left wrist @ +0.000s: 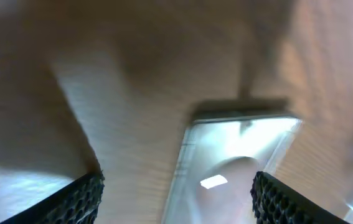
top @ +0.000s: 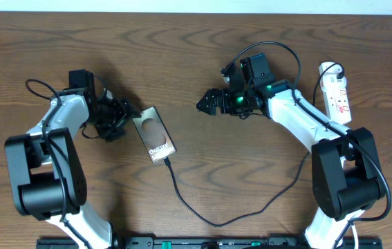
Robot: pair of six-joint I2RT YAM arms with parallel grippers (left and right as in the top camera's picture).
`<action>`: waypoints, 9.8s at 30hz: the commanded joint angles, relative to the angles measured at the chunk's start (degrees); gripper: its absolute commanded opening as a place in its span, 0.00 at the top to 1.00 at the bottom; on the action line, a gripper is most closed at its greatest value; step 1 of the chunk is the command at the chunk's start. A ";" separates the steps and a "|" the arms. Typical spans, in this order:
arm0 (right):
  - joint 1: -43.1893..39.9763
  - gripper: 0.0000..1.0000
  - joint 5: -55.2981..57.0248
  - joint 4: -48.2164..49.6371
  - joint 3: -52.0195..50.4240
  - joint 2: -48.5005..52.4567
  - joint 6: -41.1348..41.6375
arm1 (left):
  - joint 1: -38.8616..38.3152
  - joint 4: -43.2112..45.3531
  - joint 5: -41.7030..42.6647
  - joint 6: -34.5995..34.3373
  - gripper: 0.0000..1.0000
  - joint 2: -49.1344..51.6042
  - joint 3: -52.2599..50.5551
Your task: Plug charger to phone and switch on socket
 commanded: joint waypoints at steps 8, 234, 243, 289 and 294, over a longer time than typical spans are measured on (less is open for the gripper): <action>0.22 0.01 0.24 0.02 0.26 -0.11 -1.11 | -4.37 -5.68 -21.07 13.60 0.21 -19.78 -1.46; -48.63 0.01 21.46 -46.88 45.66 -8.13 -21.88 | -15.72 -6.82 -22.80 19.80 0.06 -40.00 -1.95; -48.63 0.01 21.46 -46.88 45.66 -8.13 -21.88 | -15.72 -6.86 -22.80 19.80 0.05 -50.07 -6.71; -48.63 0.01 21.46 -46.90 45.66 -8.13 -21.88 | -9.79 31.69 -18.45 29.44 0.06 -107.84 -63.58; -48.63 0.01 21.46 -46.90 45.66 -8.13 -21.88 | -9.81 31.78 -18.25 29.44 0.06 -107.84 -63.58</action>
